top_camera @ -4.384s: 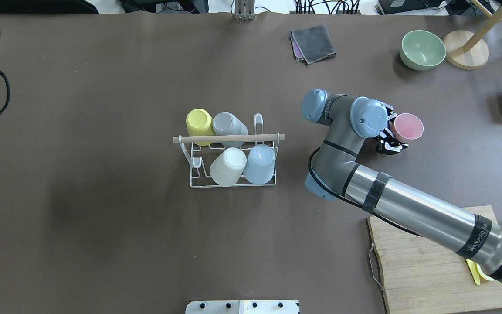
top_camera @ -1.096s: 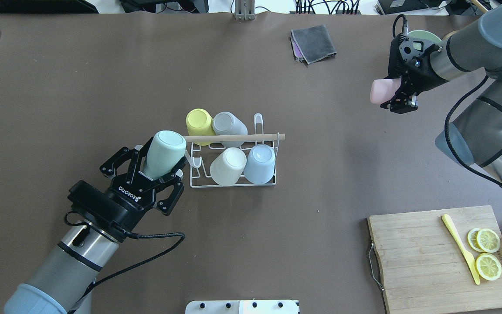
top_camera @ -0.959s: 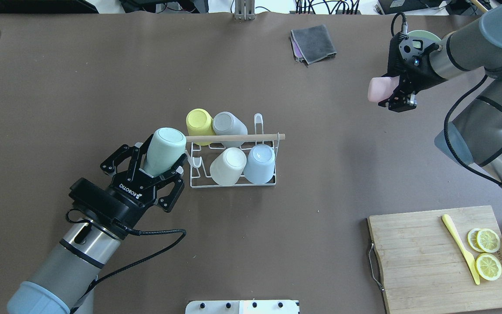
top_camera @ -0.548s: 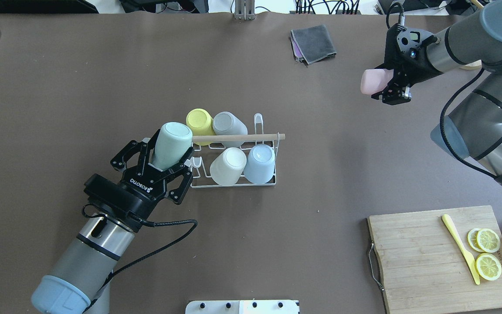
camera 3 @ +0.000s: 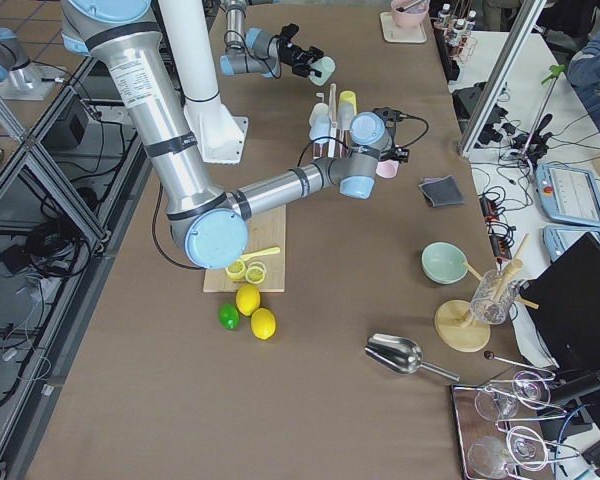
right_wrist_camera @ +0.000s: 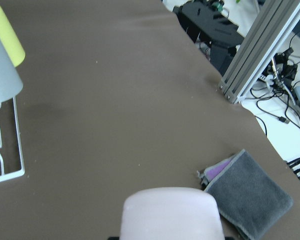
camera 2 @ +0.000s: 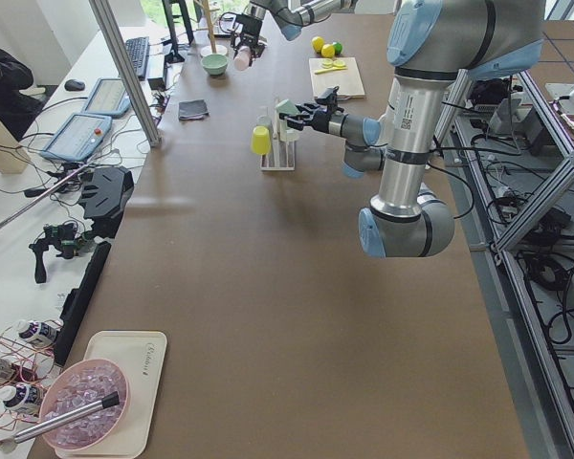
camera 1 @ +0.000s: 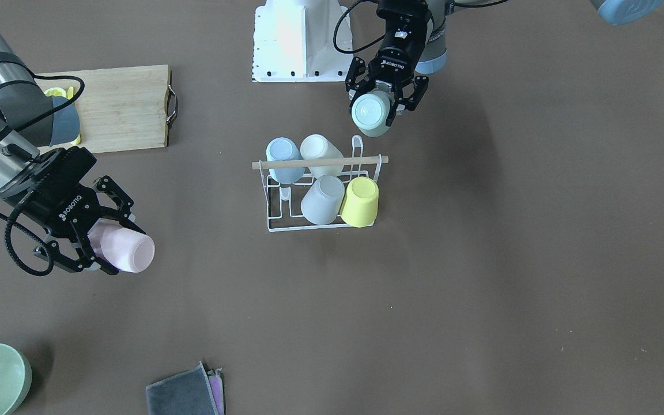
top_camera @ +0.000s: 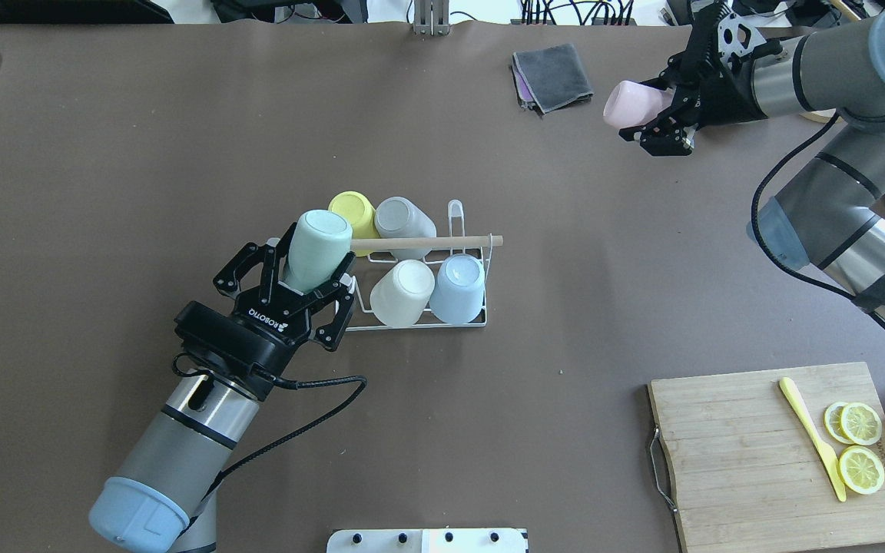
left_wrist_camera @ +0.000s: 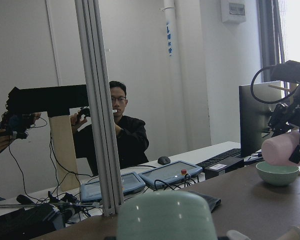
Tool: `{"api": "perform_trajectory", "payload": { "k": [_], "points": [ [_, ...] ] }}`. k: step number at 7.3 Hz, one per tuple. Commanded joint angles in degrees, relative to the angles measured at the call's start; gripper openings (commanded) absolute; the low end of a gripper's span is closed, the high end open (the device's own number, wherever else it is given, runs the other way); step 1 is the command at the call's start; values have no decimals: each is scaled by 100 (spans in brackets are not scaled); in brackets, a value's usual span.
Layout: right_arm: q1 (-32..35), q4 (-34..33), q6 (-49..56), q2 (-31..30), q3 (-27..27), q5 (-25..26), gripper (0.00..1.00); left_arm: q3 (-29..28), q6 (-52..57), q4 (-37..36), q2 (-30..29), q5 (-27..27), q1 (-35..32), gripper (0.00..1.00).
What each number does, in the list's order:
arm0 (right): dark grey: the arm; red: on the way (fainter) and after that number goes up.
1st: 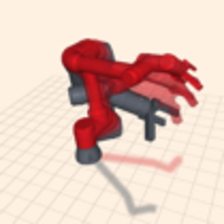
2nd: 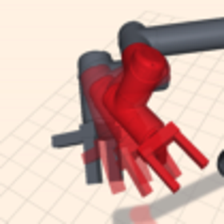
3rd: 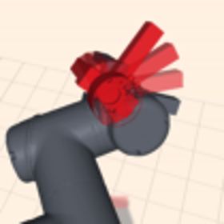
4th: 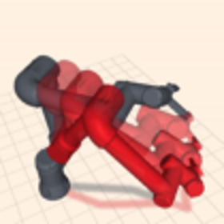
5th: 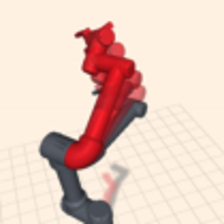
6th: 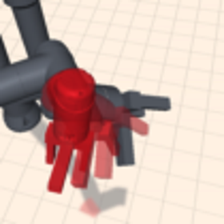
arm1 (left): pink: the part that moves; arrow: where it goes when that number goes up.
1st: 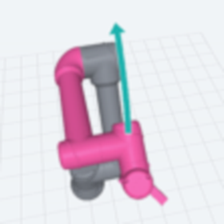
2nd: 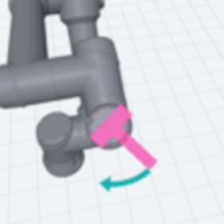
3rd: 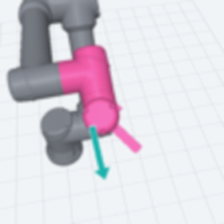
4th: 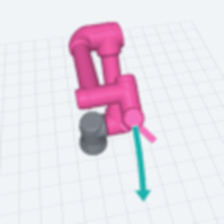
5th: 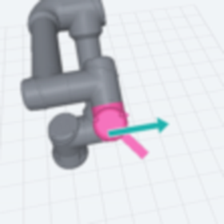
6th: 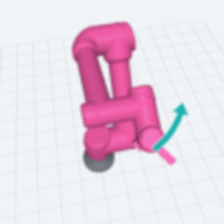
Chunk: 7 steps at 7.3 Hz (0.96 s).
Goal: Place cup on cup holder
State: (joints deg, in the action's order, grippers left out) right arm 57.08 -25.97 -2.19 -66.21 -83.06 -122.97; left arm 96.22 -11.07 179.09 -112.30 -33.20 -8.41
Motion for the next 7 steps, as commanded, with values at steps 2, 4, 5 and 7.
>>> {"api": "perform_trajectory", "payload": {
  "k": [2, 4, 5, 7],
  "points": [
    [-135, 2362, -1158, 441, 755, 1, 0, -348, -9, 3, -169, 60, 23, 0],
    [-293, 3322, -1538, 748, 939, 1, 0, -428, -9, -5, -292, 51, 32, 0],
    [-381, 4188, -1548, 1072, 1524, 53, 0, -480, -9, -5, -301, 60, 50, 0],
    [-618, 4966, -2053, 1119, 1644, 350, 0, -481, 0, -5, -293, 60, 32, 0]
  ]
}}
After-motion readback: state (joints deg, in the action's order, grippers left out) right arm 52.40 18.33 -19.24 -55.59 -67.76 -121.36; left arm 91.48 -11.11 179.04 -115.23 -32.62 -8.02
